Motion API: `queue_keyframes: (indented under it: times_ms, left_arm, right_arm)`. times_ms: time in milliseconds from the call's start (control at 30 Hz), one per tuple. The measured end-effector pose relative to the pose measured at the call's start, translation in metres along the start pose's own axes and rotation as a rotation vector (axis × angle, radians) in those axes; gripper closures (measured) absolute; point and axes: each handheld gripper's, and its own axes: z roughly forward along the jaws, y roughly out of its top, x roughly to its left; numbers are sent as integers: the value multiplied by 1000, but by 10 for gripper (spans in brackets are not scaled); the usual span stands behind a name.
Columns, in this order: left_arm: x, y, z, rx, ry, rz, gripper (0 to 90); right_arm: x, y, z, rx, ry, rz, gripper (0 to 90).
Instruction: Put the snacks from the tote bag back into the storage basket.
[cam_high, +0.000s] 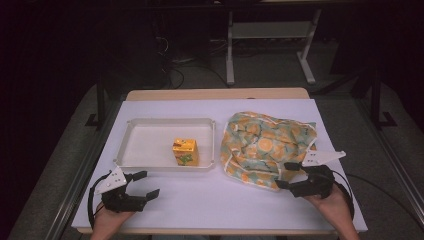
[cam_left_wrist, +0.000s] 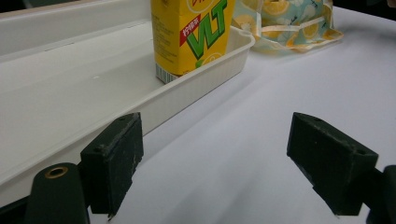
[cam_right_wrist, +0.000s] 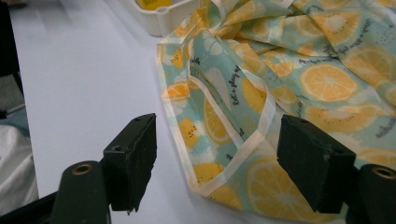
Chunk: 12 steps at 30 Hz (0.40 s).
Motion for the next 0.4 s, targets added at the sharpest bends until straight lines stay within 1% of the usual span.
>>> queue_keyframes:
  times_ms: [67,100,200,233,333,400]
  left_arm:
    - [-1,0,1,-2,-4,4,182]
    - [-1,1,1,2,-6,10,182]
    - [-1,1,0,1,-6,13,182]
    - [-1,1,0,0,-7,14,182]
    - [-1,1,0,-2,-5,14,182]
    - [0,1,0,2,-6,10,182]
  right_arm:
    - [3,-6,-2,-23,14,23,276]
    - [5,-7,-2,-22,7,25,274]
    - [10,-11,-3,-14,-16,14,273]
    - [10,-11,-3,-20,-24,9,275]
    - [9,-10,-3,-29,-31,6,263]
    - [8,-11,-2,-22,-29,3,264]
